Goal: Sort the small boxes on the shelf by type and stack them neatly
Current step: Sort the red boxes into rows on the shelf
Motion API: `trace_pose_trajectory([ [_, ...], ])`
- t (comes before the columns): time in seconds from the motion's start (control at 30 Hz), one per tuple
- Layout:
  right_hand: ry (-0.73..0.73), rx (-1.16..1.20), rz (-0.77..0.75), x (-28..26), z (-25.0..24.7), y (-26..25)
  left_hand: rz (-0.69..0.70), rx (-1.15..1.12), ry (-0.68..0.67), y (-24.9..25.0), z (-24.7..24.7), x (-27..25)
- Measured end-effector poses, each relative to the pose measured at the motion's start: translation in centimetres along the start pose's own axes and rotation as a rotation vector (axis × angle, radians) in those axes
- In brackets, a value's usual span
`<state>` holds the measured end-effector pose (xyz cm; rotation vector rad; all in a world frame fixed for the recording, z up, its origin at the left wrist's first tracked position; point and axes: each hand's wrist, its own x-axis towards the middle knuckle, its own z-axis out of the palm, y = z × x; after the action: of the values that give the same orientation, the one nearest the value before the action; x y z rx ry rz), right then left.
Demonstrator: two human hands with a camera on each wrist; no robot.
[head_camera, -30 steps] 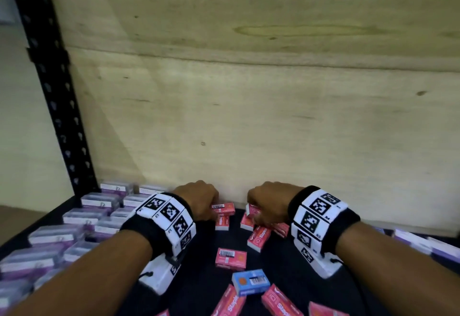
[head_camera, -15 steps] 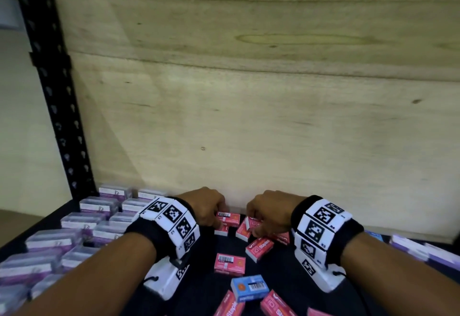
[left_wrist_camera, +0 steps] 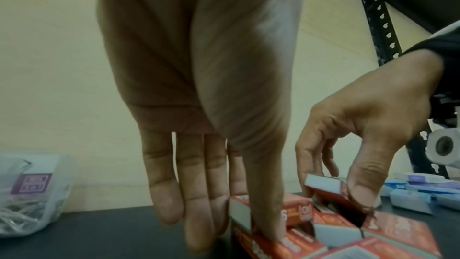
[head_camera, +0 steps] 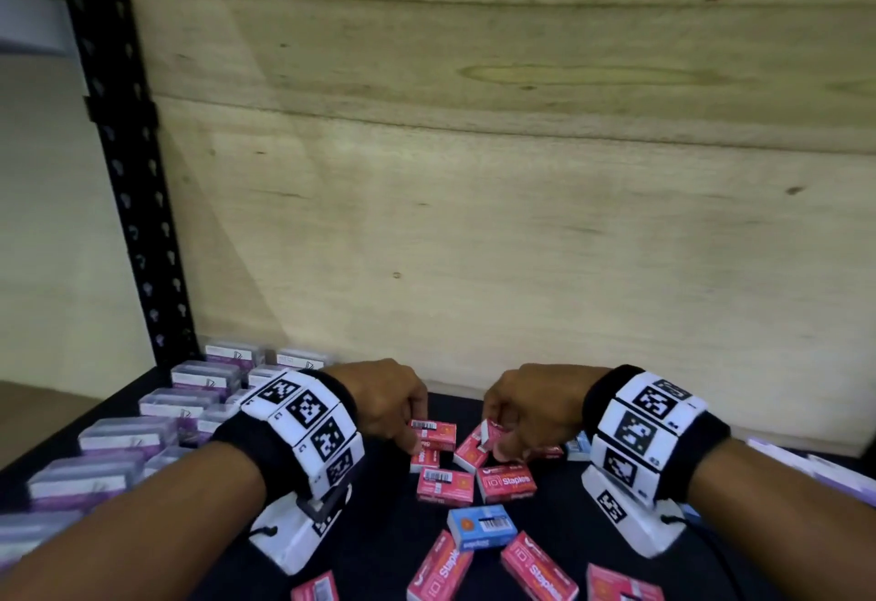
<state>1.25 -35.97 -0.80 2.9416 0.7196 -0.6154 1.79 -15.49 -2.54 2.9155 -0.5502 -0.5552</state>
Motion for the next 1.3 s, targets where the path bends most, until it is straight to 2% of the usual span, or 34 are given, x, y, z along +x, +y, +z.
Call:
trace_pose_trajectory([
  [0.13,0.065,-0.016,0.045,0.6,-0.5,0.1,0.000,-0.008,-0.020,-0.8,-1.3,-0.3],
  [0.33,0.123,-0.046,0.053,3.0,-0.7,0.1,-0.072,-0.043,-0.034,-1.7,-2.2,1.2],
  [0.73,0.187,-0.112,0.030,5.8,0.4,0.1,-0.112,0.095,0.024,-2.0,-1.9,2.8],
  [1.0,0.206,-0.104,0.059,5.3,0.5,0.4,-0.087,0.198,0.009,-1.6,-2.0,2.4],
  [1.3,0.124,-0.119,0.096,5.6,0.2,0.8,0.024,0.316,0.108,0.1,-1.4,3.5],
])
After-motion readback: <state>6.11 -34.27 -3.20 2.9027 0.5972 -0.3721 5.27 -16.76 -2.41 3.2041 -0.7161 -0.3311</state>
